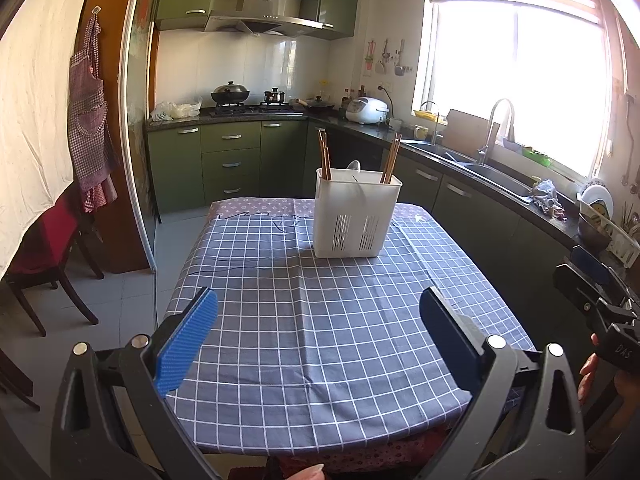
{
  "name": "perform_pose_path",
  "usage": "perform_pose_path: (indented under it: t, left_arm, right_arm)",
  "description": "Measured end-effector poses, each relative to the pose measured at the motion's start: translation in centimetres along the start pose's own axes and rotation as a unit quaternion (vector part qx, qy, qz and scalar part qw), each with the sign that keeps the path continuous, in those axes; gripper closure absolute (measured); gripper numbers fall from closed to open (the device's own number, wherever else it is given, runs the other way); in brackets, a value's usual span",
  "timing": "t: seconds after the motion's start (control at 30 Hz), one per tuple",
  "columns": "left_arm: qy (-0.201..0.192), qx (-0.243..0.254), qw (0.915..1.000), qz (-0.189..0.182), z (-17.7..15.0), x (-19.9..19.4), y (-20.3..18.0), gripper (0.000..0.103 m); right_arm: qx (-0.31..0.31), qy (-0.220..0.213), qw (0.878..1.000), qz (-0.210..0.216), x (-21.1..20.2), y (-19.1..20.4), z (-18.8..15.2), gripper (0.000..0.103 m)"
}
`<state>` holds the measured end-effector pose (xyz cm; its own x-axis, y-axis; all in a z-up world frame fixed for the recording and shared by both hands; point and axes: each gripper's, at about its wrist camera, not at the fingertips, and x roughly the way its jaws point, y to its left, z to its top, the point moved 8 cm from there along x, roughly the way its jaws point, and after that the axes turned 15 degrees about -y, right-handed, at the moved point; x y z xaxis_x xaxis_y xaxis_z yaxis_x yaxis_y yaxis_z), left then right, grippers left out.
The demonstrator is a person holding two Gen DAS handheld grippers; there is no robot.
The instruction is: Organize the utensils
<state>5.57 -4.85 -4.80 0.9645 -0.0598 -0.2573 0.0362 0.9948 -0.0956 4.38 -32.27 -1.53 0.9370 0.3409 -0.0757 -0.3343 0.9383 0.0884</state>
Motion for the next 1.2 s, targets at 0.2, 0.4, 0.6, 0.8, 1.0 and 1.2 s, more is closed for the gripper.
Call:
perform_pose_path:
  t: [0.2,0.4,0.6,0.8,1.0,1.2]
  left_arm:
    - [0.002,0.005,1.0,0.001,-0.06,-0.04,-0.14,0.007]
    - [0.005,0.004,1.0,0.002,-0.07,0.11,-0.05,0.007]
    - [0.005,0.008,0.9999,0.005,-0.17,0.26,-0.32,0.007]
    - [0.007,0.008,0.9999,0.004,-0.25,0.26,-0.35,0.007]
    - [0.008,0.008,0.9999,0.003,-0.33,0.26,-0.36,0.007]
    - [0.008,0.013,0.9999,0.004,-0.39,0.28,-0.47,0.007]
  right_arm:
    - [0.003,0.0,1.0,0.001,0.13,0.0,-0.13,0.005]
    - [0.004,0.002,1.0,0.0,0.45,-0.06,-0.19,0.005]
    - [0.004,0.003,1.0,0.0,0.44,0.04,-0.59,0.005]
    - [0.004,0.003,1.0,0.0,0.37,0.19,-0.57,0.005]
    - [0.004,0.005,1.0,0.002,0.4,0.29,-0.73,0.005]
    - [0.006,0.007,1.0,0.003,0.52,0.2,-0.86,0.005]
